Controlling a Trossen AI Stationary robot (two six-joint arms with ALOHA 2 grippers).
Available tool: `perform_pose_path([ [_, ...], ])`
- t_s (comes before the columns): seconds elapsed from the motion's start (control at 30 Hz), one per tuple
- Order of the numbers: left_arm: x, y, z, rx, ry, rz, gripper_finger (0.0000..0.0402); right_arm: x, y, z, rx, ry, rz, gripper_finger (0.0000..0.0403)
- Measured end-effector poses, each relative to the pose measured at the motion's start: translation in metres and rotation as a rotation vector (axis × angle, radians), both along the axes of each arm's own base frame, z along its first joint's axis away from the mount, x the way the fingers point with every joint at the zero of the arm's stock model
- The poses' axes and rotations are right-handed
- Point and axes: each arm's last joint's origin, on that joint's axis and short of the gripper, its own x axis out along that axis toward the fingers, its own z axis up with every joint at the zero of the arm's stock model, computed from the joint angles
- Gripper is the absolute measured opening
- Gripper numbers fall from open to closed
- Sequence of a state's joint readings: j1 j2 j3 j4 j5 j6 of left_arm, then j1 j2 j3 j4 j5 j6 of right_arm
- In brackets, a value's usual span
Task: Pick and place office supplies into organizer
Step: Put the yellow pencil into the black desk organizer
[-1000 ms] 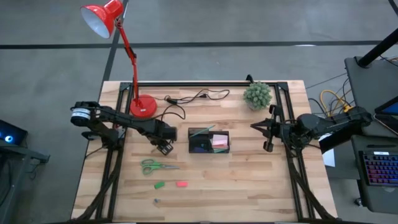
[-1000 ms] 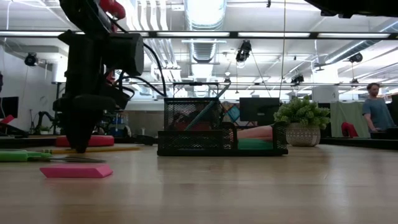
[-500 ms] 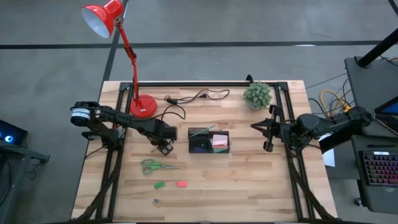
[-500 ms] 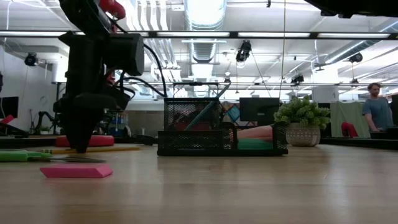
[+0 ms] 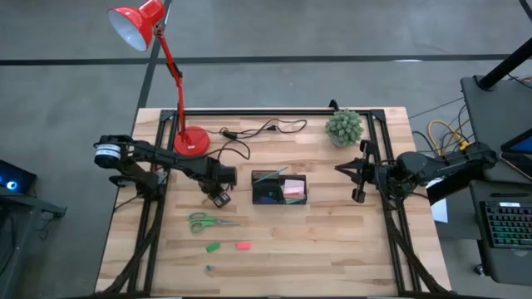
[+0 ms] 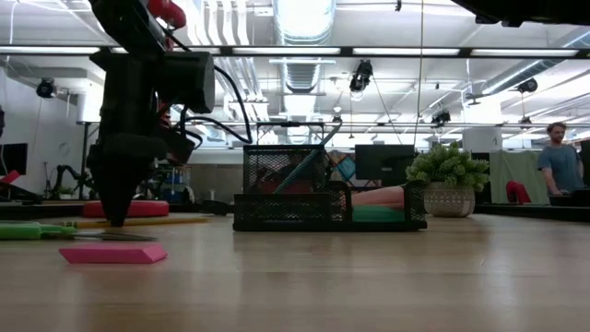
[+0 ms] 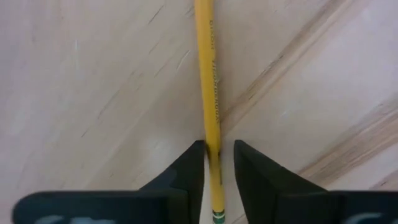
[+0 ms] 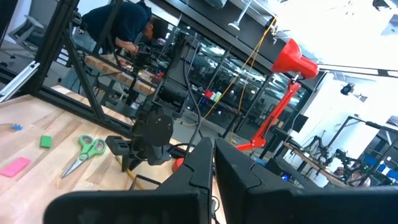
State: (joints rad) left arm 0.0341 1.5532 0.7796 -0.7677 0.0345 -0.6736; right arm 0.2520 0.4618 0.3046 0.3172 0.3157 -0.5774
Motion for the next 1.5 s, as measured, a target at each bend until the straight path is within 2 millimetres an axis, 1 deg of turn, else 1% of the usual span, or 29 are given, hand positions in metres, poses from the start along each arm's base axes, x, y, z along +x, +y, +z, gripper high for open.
perform_pose_path([
  [0.27,-0.002,0.005,-0.001,-0.009,0.009,0.023,0.0012,0.000,0.000,0.000,0.001,-0.001,0.000,0.0008],
  [0.33,-0.004,0.006,-0.003,-0.009,0.015,0.028,0.0005,0.000,0.000,0.000,0.001,-0.001,0.000,0.0008],
  [0.7,-0.007,0.008,-0.006,-0.023,0.027,0.034,0.0002,0.000,0.000,0.000,0.001,-0.001,0.000,0.0008],
  [0.87,-0.008,0.008,0.002,-0.023,0.001,0.030,0.0001,0.000,0.000,0.000,0.001,-0.001,0.000,0.0008],
  [0.97,-0.014,0.008,0.006,-0.014,0.025,0.031,0.0001,0.000,0.000,0.000,0.001,-0.001,0.000,0.0008],
  [1.07,-0.015,0.008,0.013,-0.012,0.002,0.036,0.0000,0.000,0.000,0.000,0.001,-0.001,0.000,0.0008],
  [1.17,-0.019,0.007,0.015,-0.013,0.026,0.037,0.0000,0.000,0.000,0.000,0.001,0.000,0.000,0.0008],
  [1.5,-0.021,0.007,0.026,-0.010,-0.032,0.037,0.0000,0.000,0.000,0.000,0.001,0.000,0.001,0.0008],
])
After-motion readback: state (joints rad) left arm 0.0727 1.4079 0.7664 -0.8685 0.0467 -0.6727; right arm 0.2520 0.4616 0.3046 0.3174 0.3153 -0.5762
